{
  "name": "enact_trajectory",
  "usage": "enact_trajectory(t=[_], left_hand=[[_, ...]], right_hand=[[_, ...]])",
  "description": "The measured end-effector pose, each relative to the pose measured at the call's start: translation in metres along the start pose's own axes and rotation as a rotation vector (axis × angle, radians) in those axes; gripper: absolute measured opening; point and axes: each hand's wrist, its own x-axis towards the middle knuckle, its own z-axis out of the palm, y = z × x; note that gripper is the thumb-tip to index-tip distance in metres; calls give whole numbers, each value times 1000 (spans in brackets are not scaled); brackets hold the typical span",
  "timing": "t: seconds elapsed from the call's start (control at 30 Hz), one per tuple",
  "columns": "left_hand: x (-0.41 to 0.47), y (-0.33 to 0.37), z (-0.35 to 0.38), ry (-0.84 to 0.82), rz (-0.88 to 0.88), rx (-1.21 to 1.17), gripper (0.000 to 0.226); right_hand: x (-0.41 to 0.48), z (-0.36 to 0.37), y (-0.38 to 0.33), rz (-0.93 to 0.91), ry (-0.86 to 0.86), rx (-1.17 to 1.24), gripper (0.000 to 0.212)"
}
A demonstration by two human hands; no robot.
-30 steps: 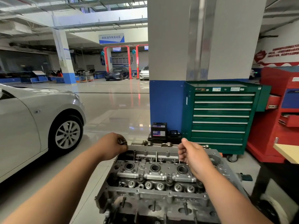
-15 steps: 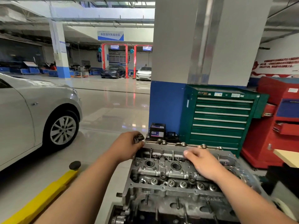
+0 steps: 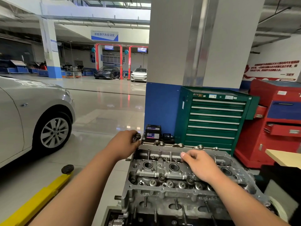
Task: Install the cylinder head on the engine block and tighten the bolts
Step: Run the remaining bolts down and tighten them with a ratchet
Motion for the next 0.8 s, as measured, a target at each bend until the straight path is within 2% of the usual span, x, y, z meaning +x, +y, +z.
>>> enact_trajectory(t=[0.17,0.33,0.47,0.8], left_hand=[[0,1,0,13,29,58,22],[6,1,-1,-24,-20,32,27],[3,3,2,18,21,112,24],[2,-1,10,61,-68,-23,17]], right_hand=[[2,2,2,14,7,-9,35],[2,2,2,25,8,1,37],[3,3,3,33,5,8,37],[2,3,4,39,12,15,36]])
